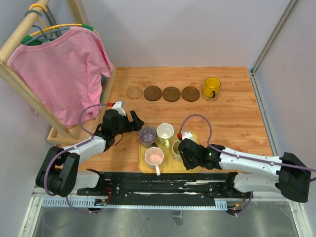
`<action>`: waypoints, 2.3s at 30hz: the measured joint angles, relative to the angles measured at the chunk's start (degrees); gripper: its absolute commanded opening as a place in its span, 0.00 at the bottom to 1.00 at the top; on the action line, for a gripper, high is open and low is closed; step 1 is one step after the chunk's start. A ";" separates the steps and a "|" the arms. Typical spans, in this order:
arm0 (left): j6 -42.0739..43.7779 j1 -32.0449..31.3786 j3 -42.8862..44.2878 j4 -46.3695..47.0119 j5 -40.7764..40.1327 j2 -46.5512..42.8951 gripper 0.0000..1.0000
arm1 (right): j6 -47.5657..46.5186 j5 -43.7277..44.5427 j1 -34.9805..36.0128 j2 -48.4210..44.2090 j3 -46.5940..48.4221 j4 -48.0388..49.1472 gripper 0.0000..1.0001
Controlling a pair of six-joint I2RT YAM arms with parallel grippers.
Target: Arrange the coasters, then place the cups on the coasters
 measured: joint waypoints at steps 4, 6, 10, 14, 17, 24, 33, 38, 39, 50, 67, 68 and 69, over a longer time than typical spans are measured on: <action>0.00 0.00 -0.24 0.04 0.00 0.00 1.00 | 0.39 0.42 0.02 -1.05 -0.98 1.16 0.14; -0.02 0.00 -0.44 0.09 0.00 0.02 1.00 | 0.59 1.01 0.02 -1.44 -1.18 2.19 0.01; -0.02 0.00 -0.72 0.26 0.00 0.22 1.00 | 0.87 2.05 0.02 -1.90 -1.60 2.99 0.01; -0.02 0.00 -0.76 0.26 0.00 0.33 1.00 | 0.90 2.19 0.02 -2.01 -1.68 3.06 0.01; -0.02 0.00 -0.76 0.39 0.00 0.33 1.00 | 1.11 3.15 0.57 -2.51 -1.68 2.34 0.01; -0.02 -0.02 -0.76 0.44 -0.02 0.35 1.00 | 1.60 9.70 1.46 -5.40 -1.57 -3.93 0.01; -0.07 -0.02 -0.76 0.55 -0.02 0.57 1.00 | 0.33 20.17 1.46 -7.50 2.60 -6.58 0.01; -0.22 -0.02 -0.76 0.87 0.00 0.66 1.00 | -3.19 25.88 0.39 -3.76 8.81 -6.97 0.01; -0.22 -0.02 -0.76 0.87 -0.02 0.66 1.00 | -4.15 26.03 -0.59 -2.86 10.05 -6.45 0.01; 0.20 -0.02 -0.39 0.09 -0.90 0.66 1.00 | -16.22 17.68 -23.82 8.85 19.32 3.58 0.01; 1.11 -0.02 4.02 -1.51 -2.27 2.56 1.00 | -25.35 3.65 -40.74 43.08 49.35 9.75 0.01; 1.20 -0.02 4.31 -1.86 -2.29 2.86 1.00 | -25.40 3.13 -41.33 44.17 50.16 9.66 0.01; 1.33 -0.02 4.57 -2.03 -2.40 3.15 1.00 | -25.40 2.40 -42.03 45.38 51.15 9.44 0.01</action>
